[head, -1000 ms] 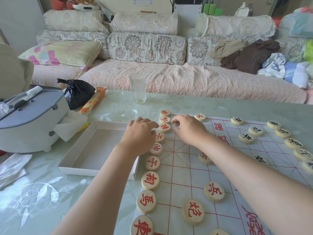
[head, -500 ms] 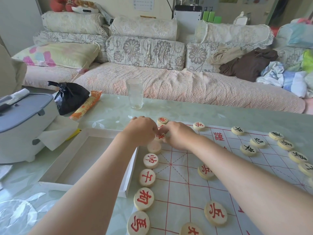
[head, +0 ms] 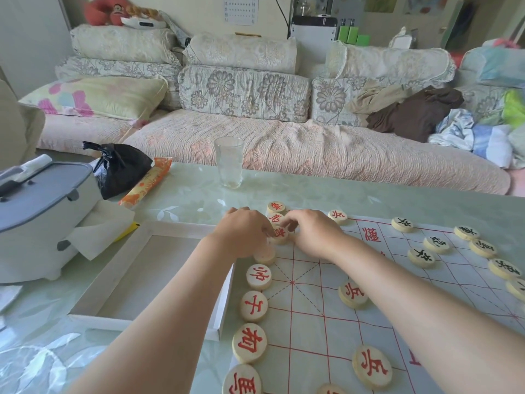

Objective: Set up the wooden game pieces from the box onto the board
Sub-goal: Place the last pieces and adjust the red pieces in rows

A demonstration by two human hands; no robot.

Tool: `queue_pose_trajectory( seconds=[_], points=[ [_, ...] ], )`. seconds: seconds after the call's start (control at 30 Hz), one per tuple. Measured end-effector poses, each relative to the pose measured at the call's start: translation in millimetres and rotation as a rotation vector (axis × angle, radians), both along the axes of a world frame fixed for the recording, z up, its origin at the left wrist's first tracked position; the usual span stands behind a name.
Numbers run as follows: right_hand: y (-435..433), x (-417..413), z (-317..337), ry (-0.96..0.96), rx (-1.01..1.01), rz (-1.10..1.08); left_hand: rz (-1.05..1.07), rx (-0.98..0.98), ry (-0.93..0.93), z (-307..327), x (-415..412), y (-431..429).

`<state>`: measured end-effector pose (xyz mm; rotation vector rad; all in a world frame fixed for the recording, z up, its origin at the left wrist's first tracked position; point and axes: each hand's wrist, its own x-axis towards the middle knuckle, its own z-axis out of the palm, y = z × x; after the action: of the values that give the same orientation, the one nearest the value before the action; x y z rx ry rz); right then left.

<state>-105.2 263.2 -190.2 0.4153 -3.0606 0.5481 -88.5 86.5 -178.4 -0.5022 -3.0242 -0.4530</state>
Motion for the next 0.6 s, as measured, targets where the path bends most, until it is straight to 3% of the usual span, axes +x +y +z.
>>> queue_pose_trajectory(
  seconds=[0.6],
  points=[
    [-8, 0, -7, -0.019, -0.12, -0.003, 0.026, 0.026, 0.137, -20, -13, -8]
  ],
)
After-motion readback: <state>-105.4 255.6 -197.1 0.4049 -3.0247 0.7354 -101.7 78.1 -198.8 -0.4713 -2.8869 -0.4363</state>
